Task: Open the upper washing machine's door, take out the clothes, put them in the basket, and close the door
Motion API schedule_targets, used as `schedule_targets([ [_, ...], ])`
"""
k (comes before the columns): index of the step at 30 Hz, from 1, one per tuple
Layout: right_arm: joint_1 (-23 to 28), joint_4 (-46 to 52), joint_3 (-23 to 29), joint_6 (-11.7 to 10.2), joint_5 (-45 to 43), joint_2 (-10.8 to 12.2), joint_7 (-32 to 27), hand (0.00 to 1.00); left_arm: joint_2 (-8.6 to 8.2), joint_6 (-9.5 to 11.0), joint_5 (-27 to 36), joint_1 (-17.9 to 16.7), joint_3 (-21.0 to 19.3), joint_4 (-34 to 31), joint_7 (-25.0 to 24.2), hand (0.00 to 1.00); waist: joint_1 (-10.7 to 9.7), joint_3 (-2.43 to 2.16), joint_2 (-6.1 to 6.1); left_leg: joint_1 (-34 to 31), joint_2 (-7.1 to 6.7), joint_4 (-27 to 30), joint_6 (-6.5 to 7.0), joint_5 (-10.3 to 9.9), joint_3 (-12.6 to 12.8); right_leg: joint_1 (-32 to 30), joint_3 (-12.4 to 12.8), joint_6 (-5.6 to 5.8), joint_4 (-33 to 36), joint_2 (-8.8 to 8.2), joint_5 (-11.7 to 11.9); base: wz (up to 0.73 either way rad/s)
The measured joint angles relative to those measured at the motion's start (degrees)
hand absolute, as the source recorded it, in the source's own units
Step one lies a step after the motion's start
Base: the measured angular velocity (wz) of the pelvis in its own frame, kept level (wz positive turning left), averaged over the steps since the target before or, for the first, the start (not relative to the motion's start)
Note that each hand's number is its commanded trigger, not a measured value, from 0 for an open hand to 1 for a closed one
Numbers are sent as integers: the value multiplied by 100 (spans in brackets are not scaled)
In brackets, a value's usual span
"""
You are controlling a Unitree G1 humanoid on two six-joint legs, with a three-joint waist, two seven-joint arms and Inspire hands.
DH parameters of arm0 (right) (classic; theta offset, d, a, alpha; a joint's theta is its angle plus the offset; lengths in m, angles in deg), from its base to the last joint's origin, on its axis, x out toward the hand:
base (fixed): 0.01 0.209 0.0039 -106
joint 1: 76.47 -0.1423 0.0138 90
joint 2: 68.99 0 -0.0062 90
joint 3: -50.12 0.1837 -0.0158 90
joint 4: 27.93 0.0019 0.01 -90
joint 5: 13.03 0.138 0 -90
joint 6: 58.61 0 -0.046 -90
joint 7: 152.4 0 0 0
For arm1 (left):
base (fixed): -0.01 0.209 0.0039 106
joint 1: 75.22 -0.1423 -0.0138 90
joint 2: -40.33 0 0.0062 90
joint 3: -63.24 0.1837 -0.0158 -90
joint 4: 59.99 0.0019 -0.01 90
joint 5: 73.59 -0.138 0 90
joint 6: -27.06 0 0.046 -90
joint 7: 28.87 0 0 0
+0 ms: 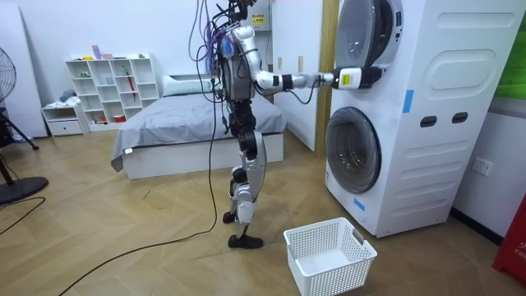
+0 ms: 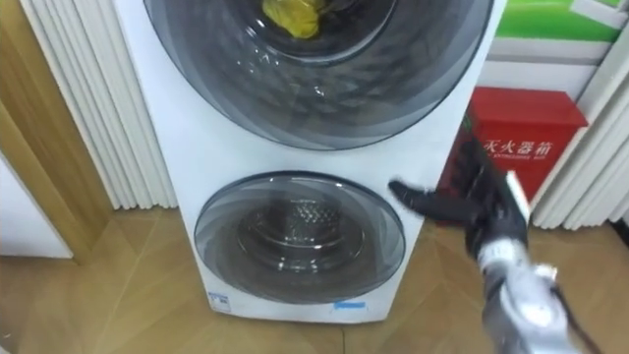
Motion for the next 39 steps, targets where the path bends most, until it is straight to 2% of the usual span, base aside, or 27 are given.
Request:
schedule_targets([
  [7,-515,405,4,98,45,-57,-324,0,13,-104,-112,-72,21,-240,13,0,-2,-11,-38,-32,-3,-1,0,0,-77,7,-20,0,-1,-1,0,8],
  [10,-615,410,-9,179,76,-177,-429,0,39,-136,-233,-69,61,-259,22,0,8,-17,-48,-25,-3,-1,0,0,-79,17,-18,1,-1,-1,0,0],
  [15,-889,399,-5,181,317,-322,-575,0,60,-145,-288,-66,71,-258,67,0,0,-6,-66,-35,-3,-1,0,0,-120,17,-64,1,-6,-1,0,1],
  [19,-1200,149,1,181,397,-365,-655,0,103,-277,-372,-43,72,-257,76,0,0,15,-107,-58,-4,-1,0,0,-250,8,-91,1,-7,5,0,6],
  [22,-1315,-64,2,252,542,-541,-685,0,118,-401,-517,-54,71,-326,76,0,-1,12,-123,-138,-10,2,0,0,-325,-26,-159,1,-11,2,0,12],
  [24,-1514,-399,2,313,602,-578,-650,0,119,-472,-592,-98,70,-418,75,0,2,11,-124,-145,-10,7,1,1,-336,-27,-161,1,-12,3,0,3],
  [26,-1736,-680,-4,413,669,-697,-616,0,126,-482,-821,-100,68,-478,80,0,12,6,-128,-219,-10,29,2,2,-343,-92,-168,1,-10,4,0,2],
  [32,-2019,-887,-98,411,823,-969,-496,0,172,-483,-1012,-85,105,-511,109,0,71,0,-173,-241,-8,45,9,7,-368,-95,-214,0,-8,6,0,3],
  [35,-2074,-1062,-111,416,813,-1024,-521,0,227,-481,-1062,-77,133,-506,119,0,107,7,-254,-218,-8,40,9,6,-460,-61,-218,0,-9,12,0,0],
  [39,-2074,-1058,-112,417,794,-1028,-524,0,231,-484,-1135,-86,132,-459,94,0,137,8,-277,-204,-11,39,9,6,-483,-71,-182,0,-13,15,0,-6],
])
